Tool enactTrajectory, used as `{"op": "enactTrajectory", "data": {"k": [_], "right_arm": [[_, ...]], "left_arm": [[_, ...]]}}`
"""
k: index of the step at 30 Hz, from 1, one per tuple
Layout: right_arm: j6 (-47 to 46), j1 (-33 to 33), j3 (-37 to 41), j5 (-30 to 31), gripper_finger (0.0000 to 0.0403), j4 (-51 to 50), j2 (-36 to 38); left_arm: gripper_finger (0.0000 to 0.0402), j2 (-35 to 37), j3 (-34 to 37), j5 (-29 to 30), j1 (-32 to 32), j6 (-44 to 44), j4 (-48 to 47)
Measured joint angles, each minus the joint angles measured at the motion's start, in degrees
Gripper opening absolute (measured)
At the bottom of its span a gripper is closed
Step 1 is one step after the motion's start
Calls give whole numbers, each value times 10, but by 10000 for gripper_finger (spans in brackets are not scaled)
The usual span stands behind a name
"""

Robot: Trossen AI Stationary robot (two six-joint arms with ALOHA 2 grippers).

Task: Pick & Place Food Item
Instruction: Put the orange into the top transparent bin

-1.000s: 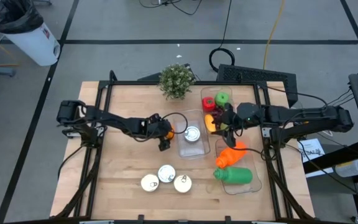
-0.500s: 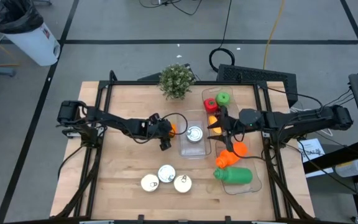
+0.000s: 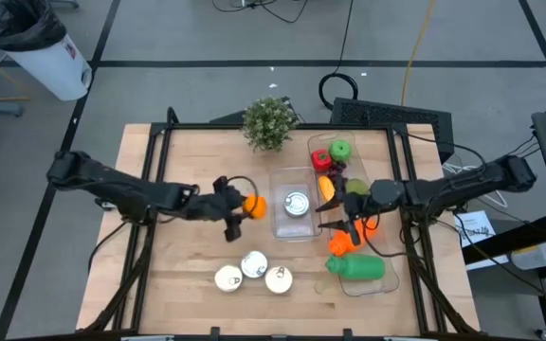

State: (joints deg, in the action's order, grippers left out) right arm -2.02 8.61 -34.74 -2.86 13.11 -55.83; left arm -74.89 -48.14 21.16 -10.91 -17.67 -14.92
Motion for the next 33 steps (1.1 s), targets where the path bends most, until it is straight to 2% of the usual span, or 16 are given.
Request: {"op": "enactTrajectory", "data": {"k": [4, 10, 12, 16, 23, 27, 33], "right_arm": [[-1, 24, 22, -2, 184, 53, 0], [40, 65, 26, 0, 181, 100, -1], [49, 82, 26, 7, 180, 126, -10], [90, 120, 26, 50, 180, 209, -52], [236, 160, 26, 106, 186, 333, -143], [291, 163, 9, 113, 224, 357, -200], [415, 182, -34, 243, 315, 357, -255]], "left_arm": [[193, 30, 0, -22, -54, 47, 86], [186, 13, -2, -134, -118, 189, 284], [188, 1, -1, -176, -129, 236, 324], [188, -21, -1, -249, -131, 295, 398], [183, -57, -1, -271, -87, 277, 429], [191, -87, -1, -315, -57, 239, 456], [184, -110, -1, -365, -34, 220, 485]]}}
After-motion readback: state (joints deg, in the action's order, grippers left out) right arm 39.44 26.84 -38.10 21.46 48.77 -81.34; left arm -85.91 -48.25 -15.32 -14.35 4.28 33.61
